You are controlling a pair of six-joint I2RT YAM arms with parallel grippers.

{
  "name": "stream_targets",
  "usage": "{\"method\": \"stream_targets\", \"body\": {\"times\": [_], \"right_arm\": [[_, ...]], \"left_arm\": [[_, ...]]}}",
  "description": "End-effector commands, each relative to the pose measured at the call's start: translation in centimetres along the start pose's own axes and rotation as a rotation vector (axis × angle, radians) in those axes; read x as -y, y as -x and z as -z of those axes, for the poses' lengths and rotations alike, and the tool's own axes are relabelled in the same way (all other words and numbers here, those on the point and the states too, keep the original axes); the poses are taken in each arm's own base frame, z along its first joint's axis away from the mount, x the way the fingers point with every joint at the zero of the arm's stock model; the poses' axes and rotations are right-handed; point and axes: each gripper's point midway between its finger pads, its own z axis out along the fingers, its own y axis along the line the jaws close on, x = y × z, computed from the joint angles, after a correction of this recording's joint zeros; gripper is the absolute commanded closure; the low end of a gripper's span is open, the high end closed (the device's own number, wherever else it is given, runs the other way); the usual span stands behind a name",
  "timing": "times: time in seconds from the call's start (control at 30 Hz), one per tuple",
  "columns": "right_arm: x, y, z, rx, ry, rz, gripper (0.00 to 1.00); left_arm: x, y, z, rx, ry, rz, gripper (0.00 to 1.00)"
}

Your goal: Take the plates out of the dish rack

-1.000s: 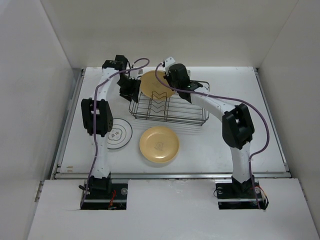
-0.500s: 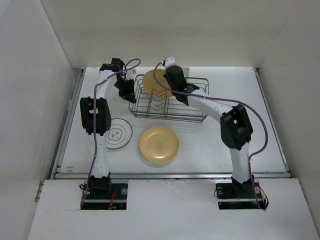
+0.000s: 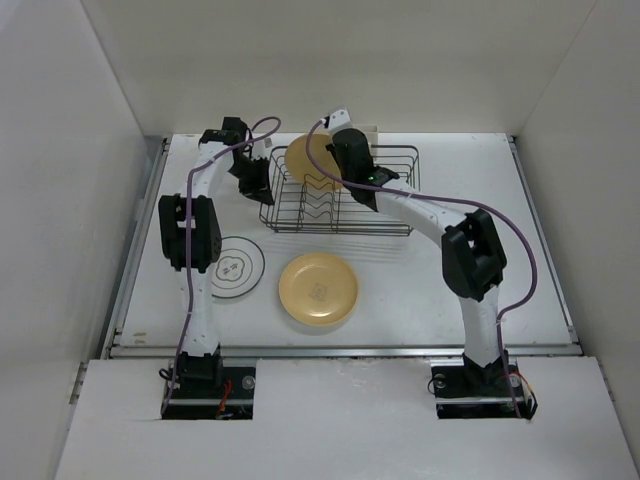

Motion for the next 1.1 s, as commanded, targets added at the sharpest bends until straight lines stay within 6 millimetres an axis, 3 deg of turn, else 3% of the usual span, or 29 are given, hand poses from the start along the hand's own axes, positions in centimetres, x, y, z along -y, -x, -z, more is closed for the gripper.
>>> {"method": "stream_targets", "body": {"times": [0.0,0.03,0.07,0.13,0.2,0.23,0.33,0.5,0.67,0.77,0.9,1.0,1.03,1.07], "right_arm": [[8.8,17.6,5.8,0.499,-0.073,-0.243,1.00],[7.1,16.4,4.8,0.462,-0.019,-0.149,1.00],[6.9,16.0,4.5,0.435,-0.017,-0.107,1.00],[8.8,13.9,3.2,0.329,-0.059,-0.127,1.00],[9.0,11.9,2.0,0.265,0.000,-0.254,1.00],[9.8,10.2,1.1,0.223,0.016,-0.278,1.00],[11.5,8.0,0.5,0.202,-0.005,-0.392,1.00],[14.1,7.7,0.4,0.223,-0.028,-0.511,1.00],[14.7,8.0,0.4,0.235,-0.002,-0.493,1.00],[15.0,9.6,1.6,0.270,0.029,-0.498,1.00],[14.8,10.0,3.4,0.263,0.082,-0.487,1.00],[12.5,10.8,6.2,0.235,0.268,-0.464,1.00],[10.0,9.8,7.4,0.196,0.408,-0.441,1.00],[9.3,10.2,9.2,0.203,0.484,-0.443,1.00]], "left_arm": [[1.5,0.2,2.9,0.027,-0.011,-0.064,1.00],[1.4,0.3,3.3,0.029,0.000,-0.087,1.00],[0.9,1.2,3.6,0.053,0.037,-0.111,1.00],[0.0,1.2,3.8,0.046,0.105,-0.152,1.00],[-1.4,1.8,4.3,0.069,0.189,-0.198,1.00],[-1.4,1.5,3.9,0.054,0.199,-0.212,1.00],[-1.5,1.4,3.9,0.049,0.223,-0.235,1.00],[-1.6,0.8,3.2,0.017,0.230,-0.244,1.00],[-2.2,-0.5,2.8,-0.030,0.243,-0.228,1.00],[-1.6,-0.5,2.6,-0.029,0.209,-0.228,1.00],[-0.4,-0.6,2.6,-0.023,0.154,-0.181,1.00],[1.0,-0.7,2.6,-0.016,0.066,-0.101,1.00],[1.0,-0.6,2.8,-0.011,0.041,-0.061,1.00],[1.2,-0.1,2.6,0.009,0.013,-0.029,1.00]]}}
